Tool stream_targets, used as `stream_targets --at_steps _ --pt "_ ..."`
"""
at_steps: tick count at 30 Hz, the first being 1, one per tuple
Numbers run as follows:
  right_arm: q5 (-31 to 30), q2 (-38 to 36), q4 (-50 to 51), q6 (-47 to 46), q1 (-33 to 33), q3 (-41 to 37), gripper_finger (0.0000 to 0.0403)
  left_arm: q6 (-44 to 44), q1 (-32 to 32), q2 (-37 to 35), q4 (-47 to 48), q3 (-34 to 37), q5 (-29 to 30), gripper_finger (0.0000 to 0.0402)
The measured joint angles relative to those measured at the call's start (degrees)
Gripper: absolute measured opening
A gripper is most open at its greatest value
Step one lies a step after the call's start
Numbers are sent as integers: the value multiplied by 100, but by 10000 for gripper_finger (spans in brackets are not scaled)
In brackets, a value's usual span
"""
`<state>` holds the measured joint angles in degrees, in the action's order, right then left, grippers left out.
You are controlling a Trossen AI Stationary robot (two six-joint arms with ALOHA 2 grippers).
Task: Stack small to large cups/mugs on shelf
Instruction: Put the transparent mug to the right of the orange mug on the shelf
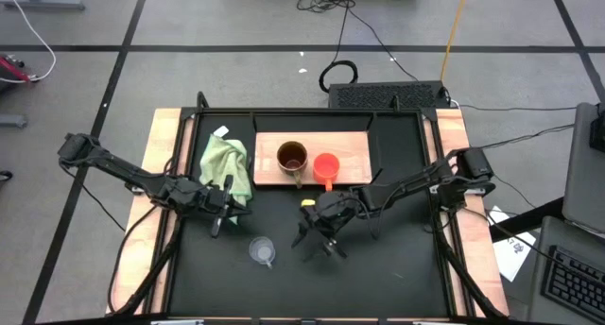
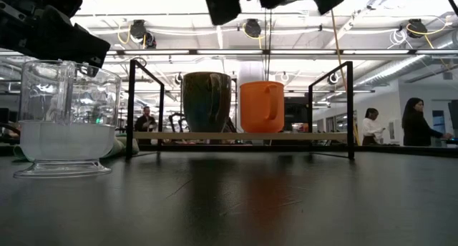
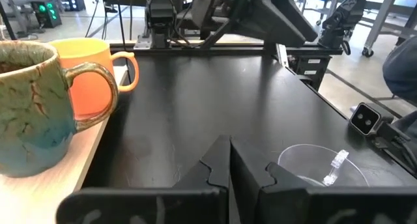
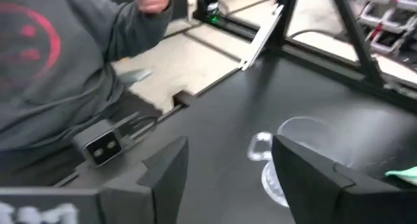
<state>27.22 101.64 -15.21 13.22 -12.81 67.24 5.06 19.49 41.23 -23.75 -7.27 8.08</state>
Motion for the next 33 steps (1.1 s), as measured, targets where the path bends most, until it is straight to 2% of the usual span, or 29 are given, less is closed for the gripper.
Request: stream_targets --at_steps 7,12,14,18,27,33 --pt "-6 -265 238 124 -115 -56 127 18 0 0 -26 0 95 8" --pt "-7 -694 258 97 2 -548 35 90 0 0 -11 0 112 9" --pt "-15 -982 28 71 63 -868 9 97 0 0 0 0 118 3" --pt "-50 -1705 -730 -280 153 -1706 9 151 0 0 2 0 158 4" --pt "-994 -3478 -1756 -410 143 -3686 1 207 0 0 289 0 109 2" --pt "-1414 -4262 -2363 -505 150 -4697 0 213 -2 0 313 0 21 2"
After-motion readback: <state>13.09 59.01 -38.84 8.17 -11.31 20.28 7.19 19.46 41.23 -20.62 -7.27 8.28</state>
